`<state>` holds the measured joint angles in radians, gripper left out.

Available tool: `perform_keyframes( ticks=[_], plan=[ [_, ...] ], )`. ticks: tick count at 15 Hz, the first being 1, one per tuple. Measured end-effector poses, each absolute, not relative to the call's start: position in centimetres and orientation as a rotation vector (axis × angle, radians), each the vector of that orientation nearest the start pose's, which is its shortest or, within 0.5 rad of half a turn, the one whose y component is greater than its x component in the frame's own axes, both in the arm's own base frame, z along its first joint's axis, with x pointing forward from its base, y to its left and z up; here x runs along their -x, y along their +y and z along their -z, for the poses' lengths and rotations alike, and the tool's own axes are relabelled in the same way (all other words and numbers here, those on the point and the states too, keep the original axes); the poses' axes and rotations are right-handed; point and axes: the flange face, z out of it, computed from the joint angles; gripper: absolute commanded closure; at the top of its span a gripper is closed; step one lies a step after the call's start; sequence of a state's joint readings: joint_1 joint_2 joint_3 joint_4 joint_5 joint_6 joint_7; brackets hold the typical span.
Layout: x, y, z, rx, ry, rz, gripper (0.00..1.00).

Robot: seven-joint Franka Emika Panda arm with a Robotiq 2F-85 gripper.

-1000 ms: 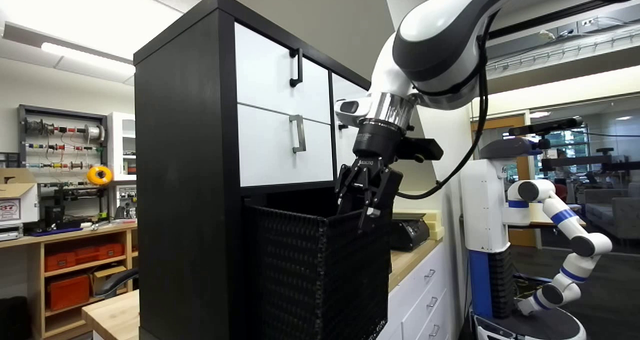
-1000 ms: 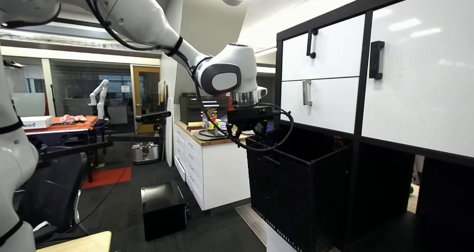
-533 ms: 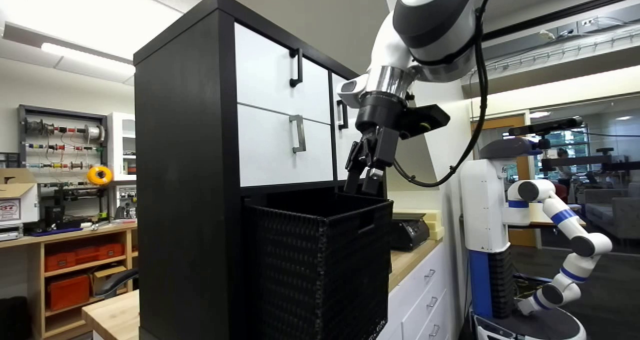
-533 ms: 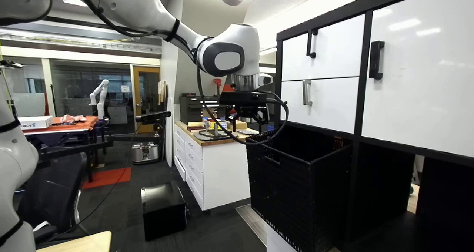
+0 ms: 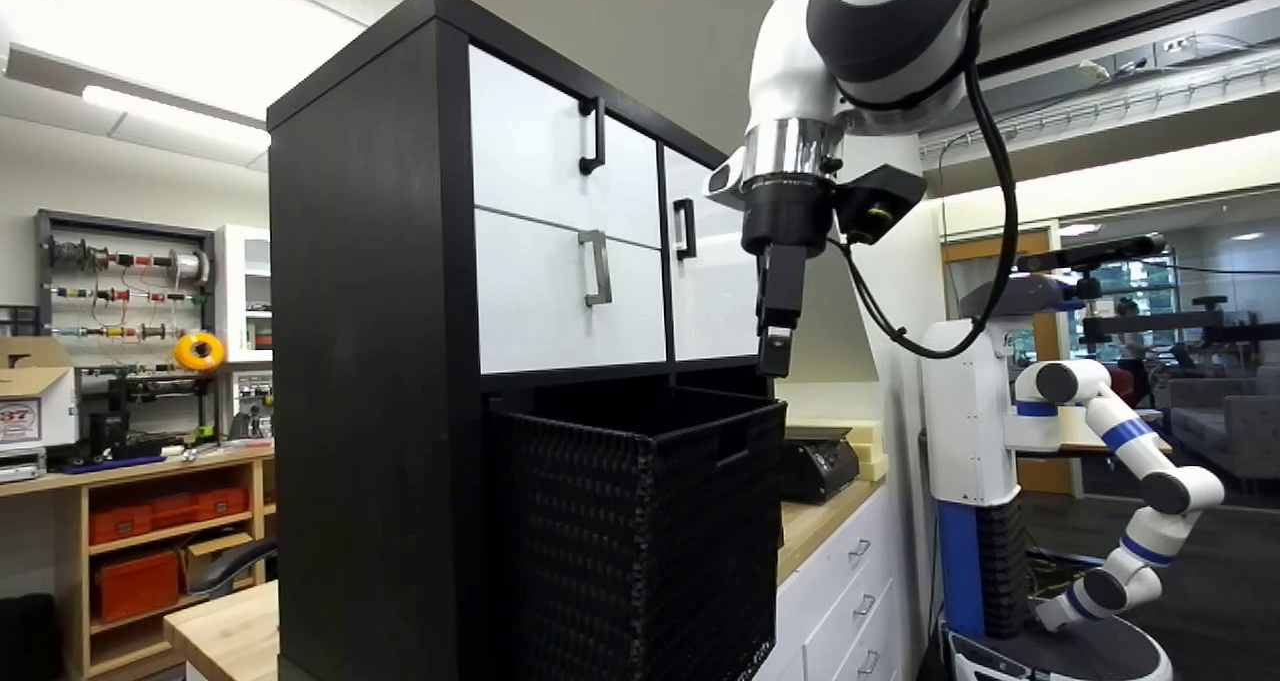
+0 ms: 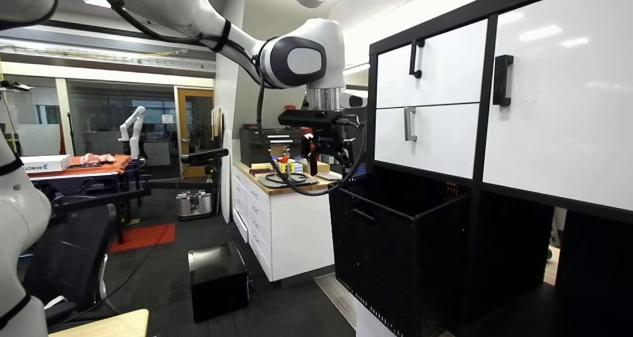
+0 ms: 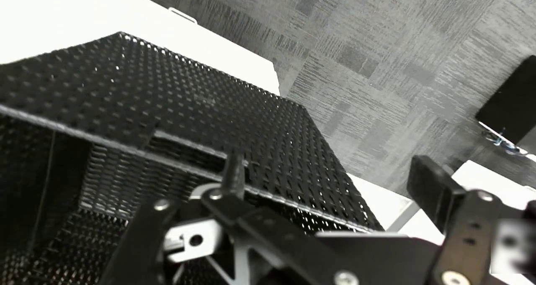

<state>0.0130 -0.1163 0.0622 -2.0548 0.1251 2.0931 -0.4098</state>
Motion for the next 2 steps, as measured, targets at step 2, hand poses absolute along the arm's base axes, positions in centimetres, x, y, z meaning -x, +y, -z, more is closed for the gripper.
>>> perform_keyframes(
  ticks=[2],
  plan=[
    [-53.09, 4.68, -50.33, 3.016, -0.563, 0.223, 0.00]
  ],
)
